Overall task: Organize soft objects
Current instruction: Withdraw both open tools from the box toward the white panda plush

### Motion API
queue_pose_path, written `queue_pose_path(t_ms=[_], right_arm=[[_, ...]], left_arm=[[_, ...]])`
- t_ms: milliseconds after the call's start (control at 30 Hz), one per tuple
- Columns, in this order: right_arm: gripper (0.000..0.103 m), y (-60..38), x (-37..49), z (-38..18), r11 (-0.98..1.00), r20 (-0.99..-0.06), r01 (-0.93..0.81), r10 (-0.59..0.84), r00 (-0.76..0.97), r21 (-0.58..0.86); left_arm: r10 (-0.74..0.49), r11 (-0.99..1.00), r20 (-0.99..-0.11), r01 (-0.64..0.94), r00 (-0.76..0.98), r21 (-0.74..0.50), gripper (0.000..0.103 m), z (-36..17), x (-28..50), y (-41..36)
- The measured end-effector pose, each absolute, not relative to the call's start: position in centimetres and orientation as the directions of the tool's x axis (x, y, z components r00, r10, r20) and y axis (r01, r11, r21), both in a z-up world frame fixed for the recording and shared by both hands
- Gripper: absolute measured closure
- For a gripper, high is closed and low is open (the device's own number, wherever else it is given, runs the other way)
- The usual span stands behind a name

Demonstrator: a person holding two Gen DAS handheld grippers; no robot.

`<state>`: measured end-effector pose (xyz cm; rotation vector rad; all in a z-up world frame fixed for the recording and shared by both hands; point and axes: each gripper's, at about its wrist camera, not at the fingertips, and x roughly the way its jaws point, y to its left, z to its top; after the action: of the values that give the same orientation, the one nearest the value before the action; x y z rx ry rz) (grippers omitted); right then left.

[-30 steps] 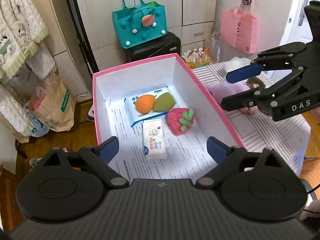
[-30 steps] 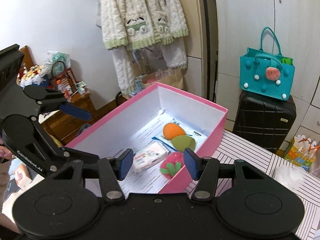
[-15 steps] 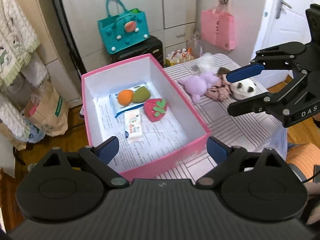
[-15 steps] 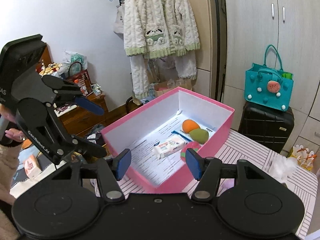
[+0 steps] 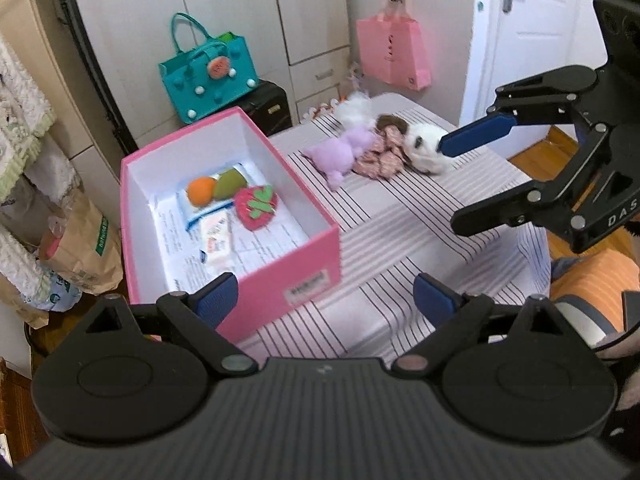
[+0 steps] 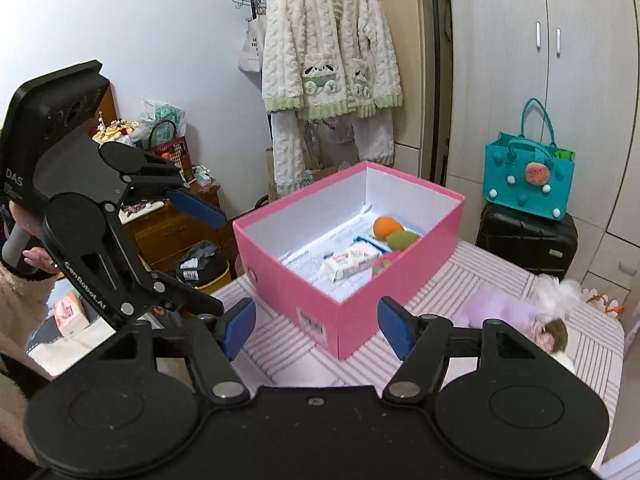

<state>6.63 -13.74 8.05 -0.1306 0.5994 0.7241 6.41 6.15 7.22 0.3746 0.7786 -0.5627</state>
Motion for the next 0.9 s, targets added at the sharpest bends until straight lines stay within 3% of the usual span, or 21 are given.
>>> queue_pose_path(t_ms=[900], right_arm=[[0.025, -20.6, 2.7, -0.4, 0.871, -0.610, -0.481, 0.438, 0.661, 0.104]], left_arm=[[-0.461, 0.757, -0.747, 0.652, 0.479, -0.049, 0.009, 0.3, 6.4, 1.4]])
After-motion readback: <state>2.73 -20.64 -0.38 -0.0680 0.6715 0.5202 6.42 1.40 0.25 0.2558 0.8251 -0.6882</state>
